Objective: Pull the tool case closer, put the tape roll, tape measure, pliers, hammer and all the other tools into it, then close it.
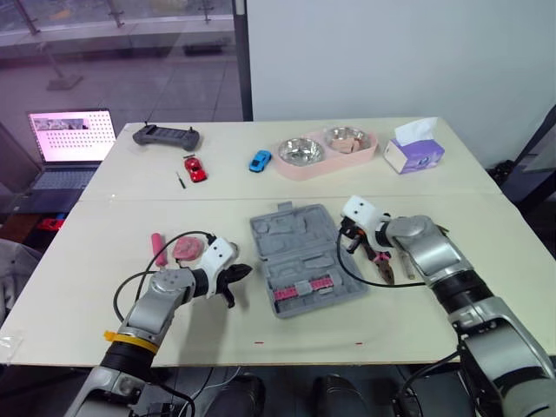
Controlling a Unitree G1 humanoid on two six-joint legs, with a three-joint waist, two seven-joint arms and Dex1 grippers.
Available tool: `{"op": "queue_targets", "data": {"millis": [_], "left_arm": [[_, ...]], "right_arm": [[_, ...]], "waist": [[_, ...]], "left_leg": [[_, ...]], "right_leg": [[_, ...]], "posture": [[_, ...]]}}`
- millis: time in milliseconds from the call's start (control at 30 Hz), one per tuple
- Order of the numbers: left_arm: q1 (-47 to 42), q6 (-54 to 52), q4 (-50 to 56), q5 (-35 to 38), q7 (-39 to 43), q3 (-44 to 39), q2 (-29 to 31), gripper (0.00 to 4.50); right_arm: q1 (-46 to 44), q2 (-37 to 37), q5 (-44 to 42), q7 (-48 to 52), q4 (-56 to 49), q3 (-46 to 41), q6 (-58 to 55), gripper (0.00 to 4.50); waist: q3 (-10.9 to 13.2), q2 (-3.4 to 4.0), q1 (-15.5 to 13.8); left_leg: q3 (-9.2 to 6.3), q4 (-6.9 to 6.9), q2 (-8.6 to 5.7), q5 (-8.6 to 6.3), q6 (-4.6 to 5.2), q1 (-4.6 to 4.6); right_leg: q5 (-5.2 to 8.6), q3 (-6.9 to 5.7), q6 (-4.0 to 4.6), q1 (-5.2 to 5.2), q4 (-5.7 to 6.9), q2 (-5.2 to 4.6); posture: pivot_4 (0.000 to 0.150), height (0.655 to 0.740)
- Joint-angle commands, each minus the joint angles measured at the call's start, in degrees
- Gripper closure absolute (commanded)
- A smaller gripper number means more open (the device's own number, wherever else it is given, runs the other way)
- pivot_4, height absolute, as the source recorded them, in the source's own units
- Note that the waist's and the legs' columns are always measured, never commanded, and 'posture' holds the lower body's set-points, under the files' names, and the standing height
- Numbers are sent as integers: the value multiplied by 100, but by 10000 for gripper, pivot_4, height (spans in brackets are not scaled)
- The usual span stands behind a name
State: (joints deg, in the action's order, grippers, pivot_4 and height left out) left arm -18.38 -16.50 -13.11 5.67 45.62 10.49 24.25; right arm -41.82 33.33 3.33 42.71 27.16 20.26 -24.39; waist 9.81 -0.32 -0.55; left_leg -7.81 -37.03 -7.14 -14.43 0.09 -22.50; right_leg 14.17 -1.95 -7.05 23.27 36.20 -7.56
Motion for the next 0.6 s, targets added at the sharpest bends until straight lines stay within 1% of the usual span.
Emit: {"op": "queue_targets", "data": {"millis": [33, 200, 433, 600], "left_arm": [[-228, 298, -151, -220, -93, 149, -108, 44495], [-342, 532, -330, -426, -78, 330, -215, 44495], [-294, 540, -276, -422, -55, 337, -285, 44495], [-267, 547, -293, -419, -50, 348, -279, 44495]], "right_arm": [[-291, -164, 302, 163, 558, 142, 266, 45000], [-487, -250, 572, 196, 1099, 168, 467, 45000], [-420, -62, 626, 366, 883, 27, 424, 45000], [-356, 4, 482, 342, 528, -252, 243, 45000]], "waist": [[0, 0, 9], [-2, 0, 14], [-2, 1, -15], [-2, 1, -15]], "left_leg": [[0, -2, -1, 0, 0, 0], [-1, -4, 1, 0, 1, 4], [-1, -4, -1, 0, 1, 4], [-2, -4, -2, -3, 6, 3]], "right_leg": [[-4, 1, -2, -1, -1, 0], [-12, 1, 1, -4, 1, 3], [-13, 3, 0, -3, 1, 1], [-13, 3, 0, -3, 1, 1]], "posture": [[1500, 7400], [1500, 7400], [1500, 7400], [1500, 7400]]}}
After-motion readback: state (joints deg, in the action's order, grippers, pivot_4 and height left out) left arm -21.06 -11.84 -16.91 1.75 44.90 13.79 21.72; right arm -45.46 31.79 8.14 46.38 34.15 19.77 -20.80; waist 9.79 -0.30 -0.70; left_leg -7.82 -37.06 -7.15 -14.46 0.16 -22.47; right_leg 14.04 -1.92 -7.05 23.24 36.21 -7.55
